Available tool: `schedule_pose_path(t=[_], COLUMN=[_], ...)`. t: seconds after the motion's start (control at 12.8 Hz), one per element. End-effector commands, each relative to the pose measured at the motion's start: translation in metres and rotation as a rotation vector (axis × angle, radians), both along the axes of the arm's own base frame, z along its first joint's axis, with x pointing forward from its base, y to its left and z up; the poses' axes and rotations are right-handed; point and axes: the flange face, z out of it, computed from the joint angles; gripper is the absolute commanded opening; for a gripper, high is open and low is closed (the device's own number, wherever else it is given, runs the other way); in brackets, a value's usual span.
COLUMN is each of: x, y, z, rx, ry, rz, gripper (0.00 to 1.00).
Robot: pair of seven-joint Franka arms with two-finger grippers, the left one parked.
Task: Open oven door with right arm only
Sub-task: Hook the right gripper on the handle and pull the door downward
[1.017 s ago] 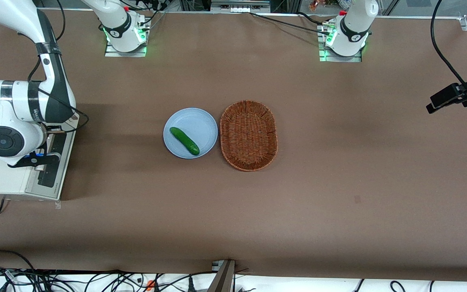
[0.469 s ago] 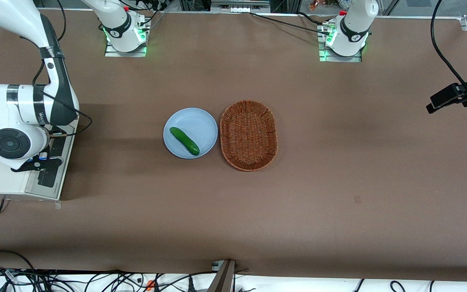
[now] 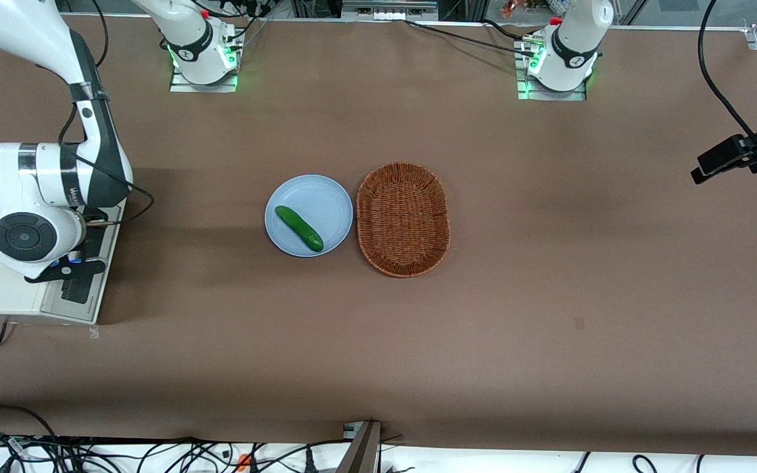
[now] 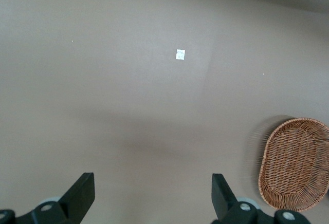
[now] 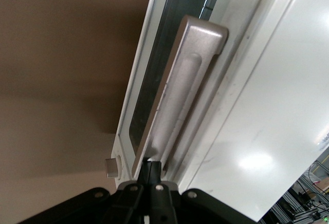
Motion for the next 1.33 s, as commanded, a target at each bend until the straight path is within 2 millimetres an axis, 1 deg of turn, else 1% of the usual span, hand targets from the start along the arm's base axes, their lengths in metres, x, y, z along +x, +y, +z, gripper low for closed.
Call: schedule_pose_path(t=[0.0,0.31,0.63,1.25], x=[0.005,0.007,0.011,0.019], y=[0.004,0.017,0.025,0.032], z=[-0.007,-0.012,-0.03,-0.069], rx=[-0.001,0.01,0.06,0.119], ry=[-0.005,-0.024,-0.036,-0.061], rz=[0.016,-0.004,-0.01,-0.009], gripper=[0.0,0.0,0.0,0.0])
